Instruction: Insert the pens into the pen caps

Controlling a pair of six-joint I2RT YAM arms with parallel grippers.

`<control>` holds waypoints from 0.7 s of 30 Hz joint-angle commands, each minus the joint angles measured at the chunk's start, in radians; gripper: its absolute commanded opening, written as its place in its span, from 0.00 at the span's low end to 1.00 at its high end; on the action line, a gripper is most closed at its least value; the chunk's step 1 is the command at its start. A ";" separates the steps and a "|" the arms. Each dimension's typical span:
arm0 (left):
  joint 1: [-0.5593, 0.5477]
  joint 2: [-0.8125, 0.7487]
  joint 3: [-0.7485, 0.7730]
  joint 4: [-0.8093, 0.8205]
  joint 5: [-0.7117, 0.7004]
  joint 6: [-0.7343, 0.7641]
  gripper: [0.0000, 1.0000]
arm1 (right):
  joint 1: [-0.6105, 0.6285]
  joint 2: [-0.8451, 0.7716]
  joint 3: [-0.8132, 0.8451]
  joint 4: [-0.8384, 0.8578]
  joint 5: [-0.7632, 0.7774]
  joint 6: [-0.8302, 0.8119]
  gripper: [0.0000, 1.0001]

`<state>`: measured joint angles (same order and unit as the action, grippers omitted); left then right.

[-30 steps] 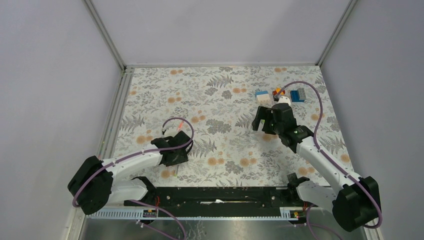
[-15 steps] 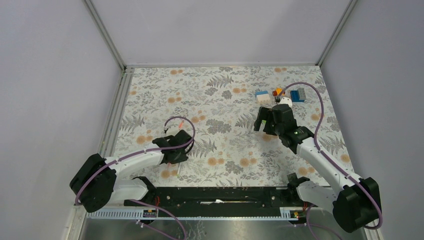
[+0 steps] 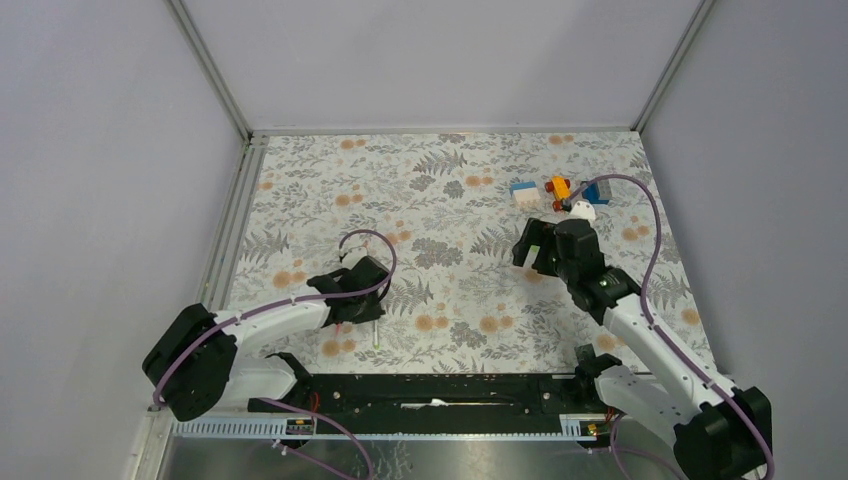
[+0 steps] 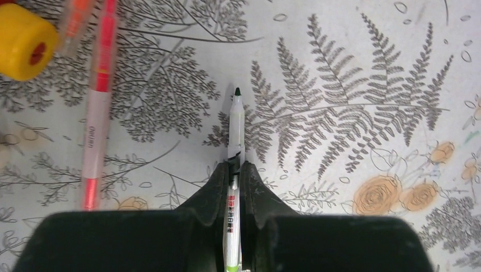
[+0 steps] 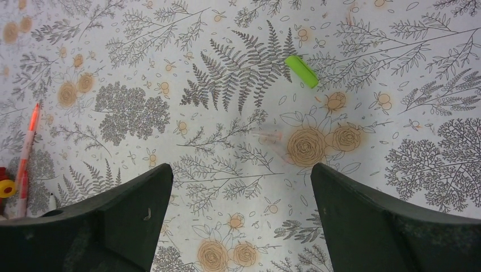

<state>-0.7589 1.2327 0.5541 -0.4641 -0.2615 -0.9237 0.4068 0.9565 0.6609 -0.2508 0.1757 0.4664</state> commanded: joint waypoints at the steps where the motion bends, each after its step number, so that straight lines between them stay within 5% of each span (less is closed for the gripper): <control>1: -0.002 -0.023 0.005 0.053 0.073 0.033 0.00 | 0.005 -0.085 -0.047 0.061 -0.023 0.026 0.99; 10: -0.014 -0.094 0.031 0.170 0.167 0.039 0.00 | 0.005 -0.177 -0.145 0.231 -0.367 0.095 0.99; 21: -0.019 -0.120 0.053 0.370 0.285 0.000 0.00 | 0.005 -0.225 -0.240 0.443 -0.602 0.223 0.99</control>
<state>-0.7723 1.1374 0.5571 -0.2379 -0.0467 -0.9009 0.4068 0.7341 0.4526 0.0429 -0.2790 0.6121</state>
